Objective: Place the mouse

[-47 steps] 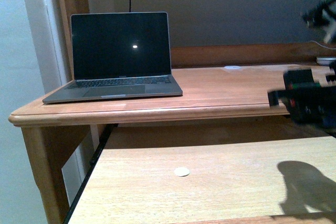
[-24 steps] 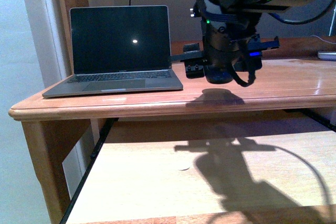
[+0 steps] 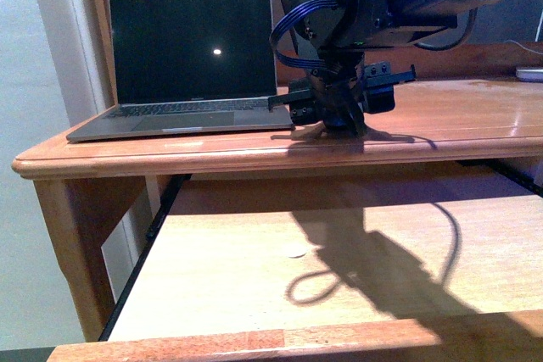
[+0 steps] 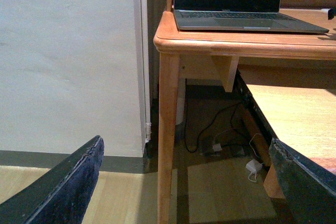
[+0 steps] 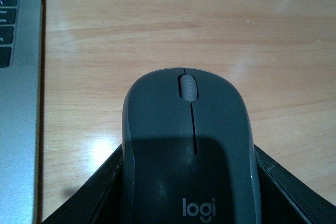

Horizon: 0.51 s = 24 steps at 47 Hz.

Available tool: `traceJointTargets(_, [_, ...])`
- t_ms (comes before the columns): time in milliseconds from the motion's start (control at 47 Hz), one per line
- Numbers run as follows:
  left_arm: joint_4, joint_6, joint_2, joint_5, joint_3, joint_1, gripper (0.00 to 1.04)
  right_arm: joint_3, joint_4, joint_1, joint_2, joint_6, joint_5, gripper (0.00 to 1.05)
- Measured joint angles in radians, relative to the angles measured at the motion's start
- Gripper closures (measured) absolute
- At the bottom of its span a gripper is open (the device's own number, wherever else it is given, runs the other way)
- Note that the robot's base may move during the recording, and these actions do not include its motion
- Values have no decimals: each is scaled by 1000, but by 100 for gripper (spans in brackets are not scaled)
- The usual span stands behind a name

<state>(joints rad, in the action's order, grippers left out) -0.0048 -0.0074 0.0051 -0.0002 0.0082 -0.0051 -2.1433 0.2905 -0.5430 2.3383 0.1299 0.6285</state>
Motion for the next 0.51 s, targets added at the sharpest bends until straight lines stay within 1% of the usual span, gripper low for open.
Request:
traceJointTargets(21, [0,0,0,0,0,0,8,0,-1,0,2,0,1,48])
traceJointTargets(64, [0,0,0,0,0,0,8,-1,-2,1,6,0,0,40])
traceJointTargets(128, [0,0,0,0,0,0,8,0,-16,1,9,-1,0,33])
traceJointTargets(255, [0,0,0,0,0,0,8,16,-80,3,8,0,-2,15])
traceJointTargets(340, [0,0,0,0,0,0,8,45,-116,5,-5,7,-18,6])
traceJointTargets(426, [0,0,0,0,0,0,8,87,-153,8,-25,12,-39,7])
traceJointTargets(511, [0,0,0,0,0,0,8,175,-222,18,-80,17,-94,7])
